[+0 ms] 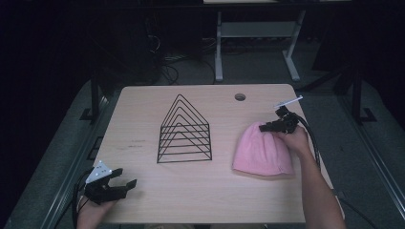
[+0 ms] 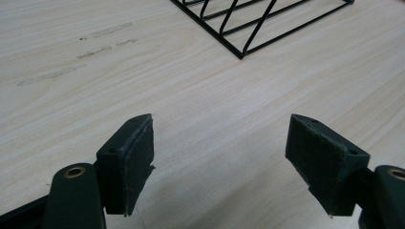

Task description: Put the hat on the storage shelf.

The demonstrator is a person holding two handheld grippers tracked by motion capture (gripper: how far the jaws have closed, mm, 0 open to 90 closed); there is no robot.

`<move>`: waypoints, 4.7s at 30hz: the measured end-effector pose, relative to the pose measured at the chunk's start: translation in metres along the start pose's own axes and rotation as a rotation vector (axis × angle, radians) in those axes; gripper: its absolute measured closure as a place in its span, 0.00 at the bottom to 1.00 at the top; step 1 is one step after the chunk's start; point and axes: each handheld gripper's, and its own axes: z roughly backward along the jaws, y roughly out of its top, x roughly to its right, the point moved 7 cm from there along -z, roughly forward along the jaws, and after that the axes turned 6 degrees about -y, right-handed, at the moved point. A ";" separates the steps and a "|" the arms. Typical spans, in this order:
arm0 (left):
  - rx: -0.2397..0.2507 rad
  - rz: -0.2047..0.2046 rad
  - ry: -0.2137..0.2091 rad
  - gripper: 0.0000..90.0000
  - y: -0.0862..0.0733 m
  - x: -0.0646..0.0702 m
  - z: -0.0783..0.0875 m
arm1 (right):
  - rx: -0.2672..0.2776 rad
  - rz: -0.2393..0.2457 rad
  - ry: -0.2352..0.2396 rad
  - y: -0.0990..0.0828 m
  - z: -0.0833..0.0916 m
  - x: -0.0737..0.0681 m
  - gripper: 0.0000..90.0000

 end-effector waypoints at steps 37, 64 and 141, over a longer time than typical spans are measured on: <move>0.053 -0.115 -0.227 0.30 0.045 0.065 -0.006 | 0.342 0.331 -0.035 0.032 0.138 -0.108 0.86; 0.032 -0.185 -0.330 0.30 0.071 0.089 -0.019 | 0.510 0.320 0.074 0.062 0.184 -0.136 0.86; 0.054 -0.295 -0.472 0.92 0.216 0.068 -0.004 | 0.613 0.566 0.333 0.217 0.159 -0.285 0.86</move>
